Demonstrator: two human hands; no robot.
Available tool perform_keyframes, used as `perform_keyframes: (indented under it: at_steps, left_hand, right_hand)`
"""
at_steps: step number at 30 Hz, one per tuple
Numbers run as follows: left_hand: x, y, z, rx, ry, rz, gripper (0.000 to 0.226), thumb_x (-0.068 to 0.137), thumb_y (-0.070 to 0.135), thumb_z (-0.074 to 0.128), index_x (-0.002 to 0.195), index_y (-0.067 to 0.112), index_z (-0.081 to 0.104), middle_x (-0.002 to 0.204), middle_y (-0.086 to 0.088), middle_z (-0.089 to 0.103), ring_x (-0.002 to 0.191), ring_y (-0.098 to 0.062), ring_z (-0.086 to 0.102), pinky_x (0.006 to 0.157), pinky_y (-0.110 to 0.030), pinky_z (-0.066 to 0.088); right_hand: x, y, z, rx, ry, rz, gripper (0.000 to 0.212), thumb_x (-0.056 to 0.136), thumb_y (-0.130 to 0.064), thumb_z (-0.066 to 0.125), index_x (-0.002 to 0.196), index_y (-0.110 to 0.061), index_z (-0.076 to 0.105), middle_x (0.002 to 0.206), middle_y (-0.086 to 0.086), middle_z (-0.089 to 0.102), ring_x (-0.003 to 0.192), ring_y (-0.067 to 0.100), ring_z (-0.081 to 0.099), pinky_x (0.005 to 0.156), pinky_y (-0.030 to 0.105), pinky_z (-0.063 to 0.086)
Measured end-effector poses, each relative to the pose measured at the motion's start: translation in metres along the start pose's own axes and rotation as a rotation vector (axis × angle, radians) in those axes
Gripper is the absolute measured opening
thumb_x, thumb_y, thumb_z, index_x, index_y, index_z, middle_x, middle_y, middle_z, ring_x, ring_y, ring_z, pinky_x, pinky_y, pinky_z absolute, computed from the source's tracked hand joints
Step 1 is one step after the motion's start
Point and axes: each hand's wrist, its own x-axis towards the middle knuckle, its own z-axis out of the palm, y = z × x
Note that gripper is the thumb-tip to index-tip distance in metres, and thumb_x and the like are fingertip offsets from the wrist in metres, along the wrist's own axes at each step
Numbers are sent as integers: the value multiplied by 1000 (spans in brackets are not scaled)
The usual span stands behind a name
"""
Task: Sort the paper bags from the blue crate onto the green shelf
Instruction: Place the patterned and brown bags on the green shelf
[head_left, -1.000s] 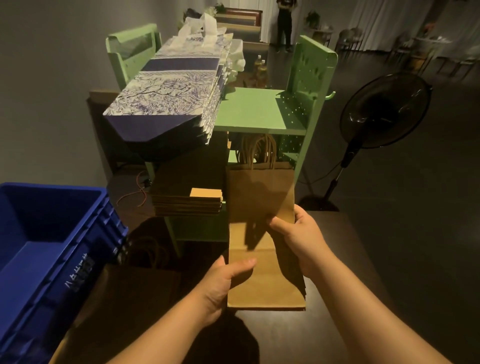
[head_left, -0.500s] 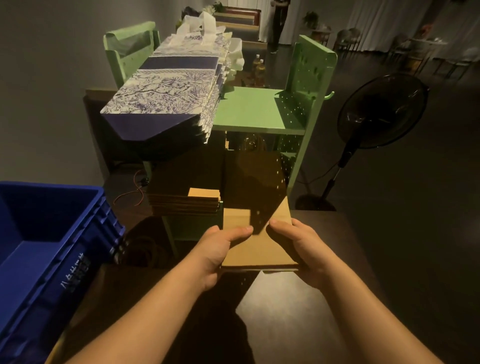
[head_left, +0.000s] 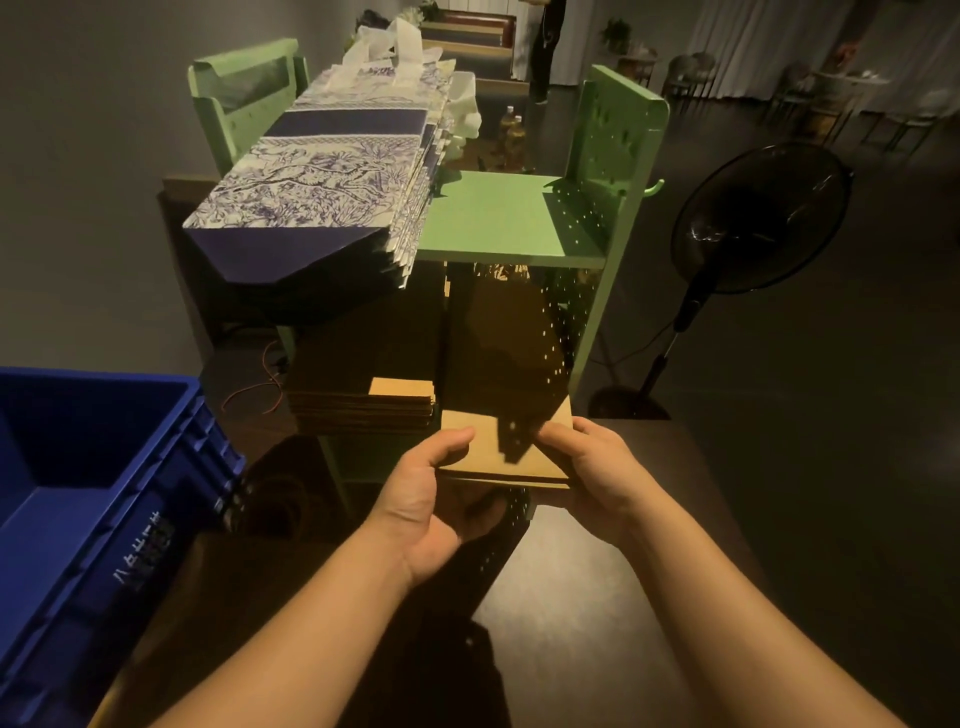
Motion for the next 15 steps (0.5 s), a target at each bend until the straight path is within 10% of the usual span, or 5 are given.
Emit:
perform_keyframes:
  at_steps: [5,15]
  left_hand:
    - [-2,4,10,-112,-19,49,35,74,20,74,106,7,70,96,-17,75,91,-31,71,75,-37,57]
    - [-1,-10,19,-169,25,107,16,98,11,56,108,7,68,90,-15,76,85,-27,71,67,-31,58]
  right_hand:
    - [6,-10,4,74,-4,26,37,97,-23,66,125,-1,58,104,15,77,94,28,77,64,34,59]
    - [8,-16,1,53,-18,-32,35,95,-17,69,127,-7,57,109,11,77,98,28,76,66,38,61]
